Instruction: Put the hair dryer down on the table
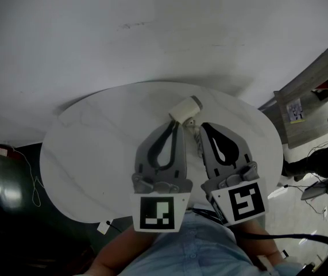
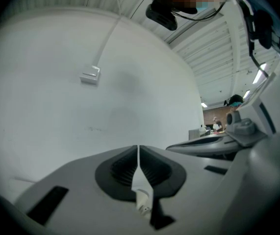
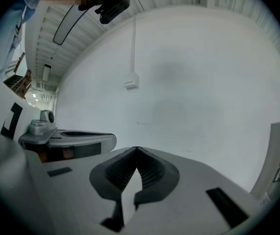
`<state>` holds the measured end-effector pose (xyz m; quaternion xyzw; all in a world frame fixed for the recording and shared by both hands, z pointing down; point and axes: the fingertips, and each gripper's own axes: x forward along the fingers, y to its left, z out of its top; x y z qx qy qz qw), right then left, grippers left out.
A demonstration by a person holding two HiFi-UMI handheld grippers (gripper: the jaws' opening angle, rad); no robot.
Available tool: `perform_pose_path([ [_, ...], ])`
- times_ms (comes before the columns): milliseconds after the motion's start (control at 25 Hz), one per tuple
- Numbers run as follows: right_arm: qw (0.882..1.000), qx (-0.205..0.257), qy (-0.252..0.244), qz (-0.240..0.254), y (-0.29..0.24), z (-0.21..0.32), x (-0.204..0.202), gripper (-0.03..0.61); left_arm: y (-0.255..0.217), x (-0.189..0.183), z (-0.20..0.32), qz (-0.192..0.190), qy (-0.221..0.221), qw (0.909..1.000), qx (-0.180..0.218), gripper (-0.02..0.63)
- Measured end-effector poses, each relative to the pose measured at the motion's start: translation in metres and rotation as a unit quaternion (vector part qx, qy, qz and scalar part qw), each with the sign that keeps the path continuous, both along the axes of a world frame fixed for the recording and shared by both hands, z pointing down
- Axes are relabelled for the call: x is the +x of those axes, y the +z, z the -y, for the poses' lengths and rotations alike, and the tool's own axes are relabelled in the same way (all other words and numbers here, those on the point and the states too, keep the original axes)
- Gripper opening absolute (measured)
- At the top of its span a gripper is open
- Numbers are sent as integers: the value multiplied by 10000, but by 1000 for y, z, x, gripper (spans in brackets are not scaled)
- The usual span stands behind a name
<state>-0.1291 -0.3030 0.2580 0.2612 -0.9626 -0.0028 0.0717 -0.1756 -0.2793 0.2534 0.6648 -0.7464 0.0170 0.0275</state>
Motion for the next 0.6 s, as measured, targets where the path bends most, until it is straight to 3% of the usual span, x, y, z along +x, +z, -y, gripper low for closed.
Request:
perform_pose_path([
  [600, 9999, -121, -82, 2, 2, 11, -2, 11, 4, 3, 13, 37, 8, 10000, -91, 17],
])
